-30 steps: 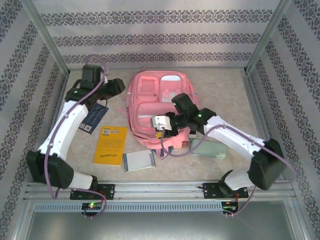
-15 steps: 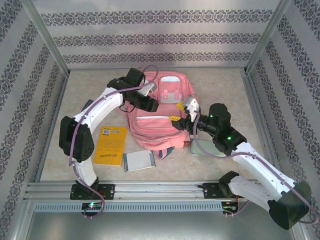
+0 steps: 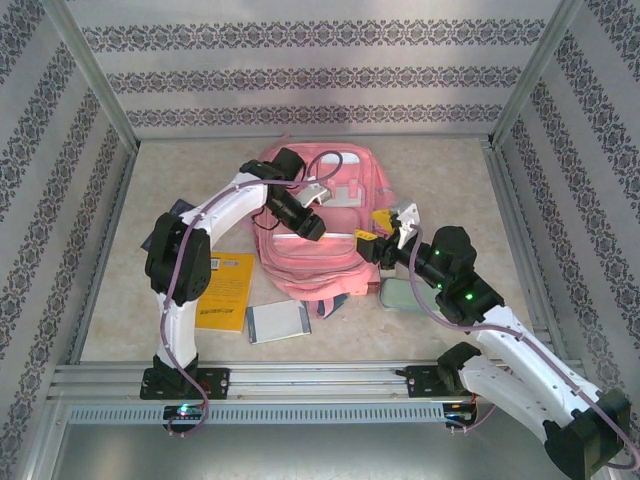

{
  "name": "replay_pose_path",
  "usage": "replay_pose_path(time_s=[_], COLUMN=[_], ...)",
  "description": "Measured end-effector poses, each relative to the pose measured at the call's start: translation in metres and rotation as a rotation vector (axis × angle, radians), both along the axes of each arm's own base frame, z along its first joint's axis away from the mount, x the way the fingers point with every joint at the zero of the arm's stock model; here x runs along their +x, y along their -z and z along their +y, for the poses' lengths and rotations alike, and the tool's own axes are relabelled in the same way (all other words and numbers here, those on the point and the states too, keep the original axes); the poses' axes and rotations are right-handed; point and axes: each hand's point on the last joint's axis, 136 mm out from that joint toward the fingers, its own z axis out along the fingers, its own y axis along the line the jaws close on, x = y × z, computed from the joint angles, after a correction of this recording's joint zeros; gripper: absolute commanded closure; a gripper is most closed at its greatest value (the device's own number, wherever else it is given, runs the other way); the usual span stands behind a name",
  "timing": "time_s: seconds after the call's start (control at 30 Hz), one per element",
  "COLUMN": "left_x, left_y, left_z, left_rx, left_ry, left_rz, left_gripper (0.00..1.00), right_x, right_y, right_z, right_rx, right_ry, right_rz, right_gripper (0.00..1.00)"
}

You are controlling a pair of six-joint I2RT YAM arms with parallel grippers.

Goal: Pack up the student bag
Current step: Open the student bag at the top-center of the table.

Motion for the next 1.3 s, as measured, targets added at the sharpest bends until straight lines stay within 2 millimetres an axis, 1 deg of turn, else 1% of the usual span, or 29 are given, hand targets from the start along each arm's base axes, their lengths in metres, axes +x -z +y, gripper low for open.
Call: replay_pose_path(time_s=[0.13, 0.2, 0.3, 0.43, 0.53, 0.6, 0.7, 0.73, 0.87, 0.93, 1.07, 1.17, 1.3], left_x=[-0.009, -0.015, -0.017, -0.016, -0.009, -0.003, 0.009, 0.016, 0.041, 0.054, 0.071, 0.078, 0.087], left_y=[0.004, 0.008, 0.010, 0.007, -0.005, -0.019, -0.052, -0.067, -0.113, -0.131, -0.150, -0.165, -0.191], left_z=[-0.005, -0.007, -0.006, -0.007, -0.008, -0.008, -0.004, 0.000, 0.017, 0.027, 0.036, 0.040, 0.043], left_rx=[-0.001, 0.001, -0.001, -0.005, -0.021, -0.044, -0.104, -0.132, -0.212, -0.227, -0.234, -0.238, -0.262], left_ry=[0.039, 0.057, 0.062, 0.055, 0.025, -0.009, -0.079, -0.117, -0.250, -0.321, -0.425, -0.483, -0.535], left_rz=[0.002, 0.012, 0.018, 0.013, -0.002, -0.027, -0.086, -0.116, -0.204, -0.239, -0.275, -0.293, -0.325], left_gripper=[0.91, 1.00, 1.00, 1.00, 1.00, 1.00, 1.00, 1.00, 1.00, 1.00, 1.00, 1.00, 1.00], right_x=[0.003, 0.005, 0.007, 0.013, 0.020, 0.025, 0.031, 0.032, 0.034, 0.035, 0.044, 0.050, 0.058], right_y=[0.002, 0.005, 0.008, 0.015, 0.023, 0.024, 0.022, 0.019, 0.016, 0.016, 0.021, 0.029, 0.037], right_z=[-0.003, -0.005, -0.006, -0.007, -0.011, -0.014, -0.023, -0.027, -0.038, -0.043, -0.045, -0.039, -0.032], right_rx=[-0.004, -0.009, -0.014, -0.021, -0.007, 0.002, 0.023, 0.026, 0.046, 0.060, 0.078, 0.097, 0.113], right_ry=[0.025, 0.041, 0.052, 0.079, 0.121, 0.147, 0.201, 0.220, 0.283, 0.309, 0.346, 0.344, 0.330], right_rz=[0.000, 0.006, 0.012, 0.039, 0.114, 0.153, 0.201, 0.204, 0.211, 0.238, 0.337, 0.416, 0.514], right_gripper=[0.38, 0.38, 0.38, 0.42, 0.52, 0.61, 0.67, 0.70, 0.72, 0.72, 0.74, 0.74, 0.74])
